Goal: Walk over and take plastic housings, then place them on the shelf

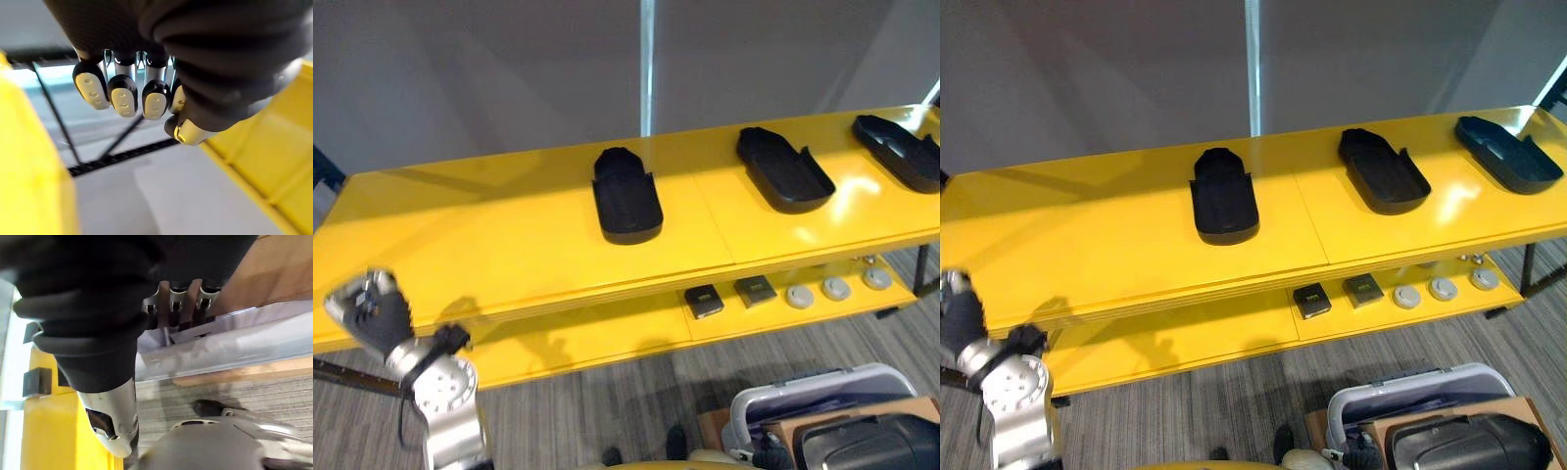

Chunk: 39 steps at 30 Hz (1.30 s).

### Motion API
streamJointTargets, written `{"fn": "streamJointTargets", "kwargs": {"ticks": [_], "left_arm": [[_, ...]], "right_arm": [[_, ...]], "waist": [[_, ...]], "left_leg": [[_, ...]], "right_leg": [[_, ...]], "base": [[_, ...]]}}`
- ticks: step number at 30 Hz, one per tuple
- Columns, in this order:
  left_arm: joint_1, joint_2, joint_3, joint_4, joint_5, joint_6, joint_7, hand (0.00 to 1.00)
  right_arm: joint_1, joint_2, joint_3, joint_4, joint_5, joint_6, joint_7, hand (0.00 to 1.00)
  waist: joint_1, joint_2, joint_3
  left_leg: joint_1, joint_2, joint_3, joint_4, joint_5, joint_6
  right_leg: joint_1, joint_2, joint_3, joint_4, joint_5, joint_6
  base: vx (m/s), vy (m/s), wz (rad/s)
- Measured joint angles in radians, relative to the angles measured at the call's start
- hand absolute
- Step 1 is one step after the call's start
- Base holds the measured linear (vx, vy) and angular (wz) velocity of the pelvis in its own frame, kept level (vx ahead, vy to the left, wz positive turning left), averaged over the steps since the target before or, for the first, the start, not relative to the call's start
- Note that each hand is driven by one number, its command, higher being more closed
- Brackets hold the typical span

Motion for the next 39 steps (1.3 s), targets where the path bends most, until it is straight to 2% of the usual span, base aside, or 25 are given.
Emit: {"fn": "streamJointTargets", "kwargs": {"ticks": [1, 3, 4, 5, 8, 11, 20, 27, 29, 32, 34, 35, 37, 39], "left_arm": [[0.002, 0.001, -0.007, 0.050, -0.002, 0.005, -0.029, 0.00], [0.001, 0.005, -0.044, 0.239, -0.021, 0.014, -0.135, 0.00], [-0.002, 0.010, -0.055, 0.288, -0.026, 0.017, -0.155, 0.00], [-0.018, 0.021, -0.088, 0.410, -0.041, 0.025, -0.198, 0.00], [-0.045, 0.024, -0.141, 0.566, -0.043, 0.034, -0.239, 0.00], [-0.048, 0.022, -0.184, 0.654, -0.041, 0.035, -0.261, 0.00], [-0.066, 0.067, -0.262, 0.725, -0.005, 0.034, -0.264, 0.00], [-0.105, 0.069, -0.305, 0.743, 0.029, 0.034, -0.264, 0.00], [-0.105, 0.070, -0.305, 0.743, 0.029, 0.034, -0.264, 0.00], [-0.115, 0.066, -0.307, 0.742, 0.029, 0.034, -0.263, 0.00], [-0.139, 0.066, -0.320, 0.742, 0.028, 0.033, -0.262, 0.00], [-0.161, 0.067, -0.333, 0.743, 0.028, 0.032, -0.262, 0.00], [-0.195, 0.069, -0.342, 0.742, 0.028, 0.028, -0.262, 0.00], [-0.232, 0.087, -0.342, 0.742, 0.028, 0.026, -0.262, 0.00]], "right_arm": [[0.003, 0.006, 0.001, 0.000, 0.000, 0.008, -0.004, 0.00], [0.017, 0.013, 0.002, -0.034, 0.000, 0.009, -0.002, 0.00], [0.019, 0.019, 0.002, -0.044, 0.000, 0.008, -0.002, 0.00], [0.020, 0.033, 0.002, -0.053, 0.000, 0.004, -0.001, 0.00], [0.015, 0.055, 0.003, -0.046, 0.000, 0.003, 0.001, 0.00], [-0.002, 0.060, 0.000, -0.017, 0.000, -0.009, -0.004, 0.00], [-0.043, 0.045, -0.016, 0.029, 0.002, -0.016, -0.008, 0.00], [-0.054, 0.043, -0.021, 0.030, 0.003, -0.016, -0.009, 0.00], [-0.072, 0.043, -0.017, 0.031, 0.003, -0.013, -0.009, 0.00], [-0.116, 0.038, -0.013, 0.050, 0.004, -0.014, -0.010, 0.00], [-0.134, 0.025, -0.005, 0.050, 0.004, -0.017, -0.009, 0.00], [-0.138, 0.023, -0.006, 0.050, 0.004, -0.022, -0.009, 0.00], [-0.146, 0.025, -0.008, 0.051, 0.004, -0.024, -0.010, 0.00], [-0.188, 0.037, -0.004, 0.064, 0.003, -0.016, -0.008, 0.00]], "waist": [[0.000, -0.002, -0.005], [-0.001, -0.012, -0.016], [-0.004, -0.014, -0.018], [-0.006, -0.015, -0.020], [-0.003, -0.024, -0.026], [-0.005, -0.013, -0.033], [-0.027, -0.001, -0.039], [-0.029, 0.004, -0.025], [-0.028, 0.006, -0.019], [-0.026, 0.008, -0.015], [-0.029, 0.021, -0.009], [-0.031, 0.032, -0.002], [-0.034, 0.030, 0.004], [-0.032, 0.010, 0.023]], "left_leg": [[0.000, 0.000, 0.000, 0.005, -0.002, 0.001], [0.000, 0.001, 0.001, 0.020, -0.012, 0.000], [0.001, 0.001, 0.001, 0.020, -0.013, -0.001], [0.003, 0.002, 0.006, 0.020, -0.014, -0.002], [0.006, 0.003, 0.015, 0.018, -0.014, -0.002], [0.007, 0.004, 0.026, 0.013, -0.014, -0.002], [0.018, 0.012, 0.052, 0.011, -0.019, -0.012], [0.018, 0.026, 0.072, 0.038, -0.041, -0.028], [0.005, 0.040, 0.082, 0.117, -0.082, -0.036], [-0.048, 0.029, -0.014, 0.198, -0.094, -0.033], [-0.050, 0.029, -0.063, 0.199, -0.102, -0.035], [-0.041, 0.031, -0.059, 0.190, -0.119, -0.025], [-0.034, 0.031, -0.045, 0.179, -0.140, -0.008], [-0.047, 0.024, 0.040, 0.183, -0.144, -0.001]], "right_leg": [[0.000, -0.001, -0.002, 0.007, -0.005, -0.001], [0.001, -0.004, -0.003, 0.025, -0.021, 0.004], [0.001, -0.005, -0.002, 0.028, -0.022, 0.004], [0.000, -0.004, 0.003, 0.028, -0.023, 0.004], [-0.002, 0.000, 0.014, 0.027, -0.023, 0.003], [-0.008, 0.002, 0.025, 0.024, -0.023, 0.003], [-0.008, 0.016, 0.058, 0.008, -0.018, -0.004], [-0.008, 0.029, 0.083, 0.014, -0.024, -0.012], [-0.028, 0.040, 0.122, 0.048, -0.039, -0.017], [-0.086, 0.042, 0.198, 0.096, -0.041, -0.018], [-0.112, 0.046, 0.230, 0.115, -0.039, -0.016], [-0.115, 0.054, 0.244, 0.118, -0.036, -0.011], [-0.135, 0.066, 0.273, 0.132, -0.032, -0.005], [-0.183, 0.070, 0.360, 0.145, -0.003, 0.019]], "base": [[0.01, 0.024, 0.09], [0.00, 0.013, 0.02], [-0.01, 0.017, -0.04], [-0.02, 0.006, -0.08], [-0.02, -0.005, -0.10], [-0.02, -0.008, -0.11], [-0.01, -0.012, -0.11], [0.00, -0.013, -0.12], [0.01, -0.016, -0.49], [0.02, -0.027, -0.73], [0.00, -0.004, -0.63], [-0.03, 0.074, -0.38], [-0.04, 0.109, -0.51], [-0.09, 0.100, -1.05]]}}
